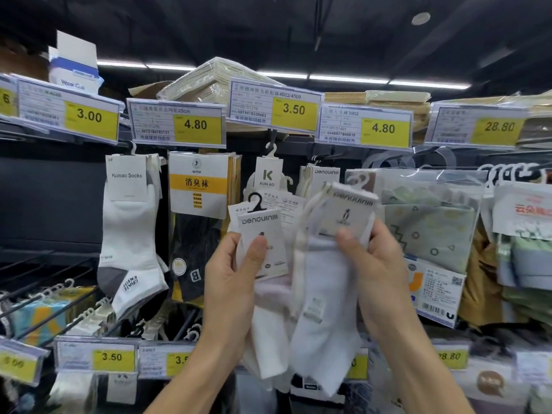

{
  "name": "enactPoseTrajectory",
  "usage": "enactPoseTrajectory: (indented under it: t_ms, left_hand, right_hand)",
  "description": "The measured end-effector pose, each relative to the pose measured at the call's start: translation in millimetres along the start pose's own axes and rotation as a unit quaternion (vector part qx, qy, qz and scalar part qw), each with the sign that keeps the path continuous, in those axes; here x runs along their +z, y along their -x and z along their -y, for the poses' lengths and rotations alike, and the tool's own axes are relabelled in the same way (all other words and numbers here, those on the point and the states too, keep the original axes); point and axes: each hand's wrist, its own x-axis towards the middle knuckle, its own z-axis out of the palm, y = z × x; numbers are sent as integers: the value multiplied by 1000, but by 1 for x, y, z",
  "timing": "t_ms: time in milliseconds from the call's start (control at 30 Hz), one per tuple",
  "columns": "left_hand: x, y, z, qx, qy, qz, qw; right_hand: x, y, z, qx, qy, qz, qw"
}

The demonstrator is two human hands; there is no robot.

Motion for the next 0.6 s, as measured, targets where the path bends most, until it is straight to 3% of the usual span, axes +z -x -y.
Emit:
enactPoseTrajectory:
  t_ms: [167,600]
  left_hand:
    - [-1,0,-1,-8,2,-30,1000]
    - [5,-1,0,-20,-6,-29,999]
  right_hand:
    - [-22,-65,-3,16,80,-101,991]
    - [-28,-103,-20,44,175,-30,983]
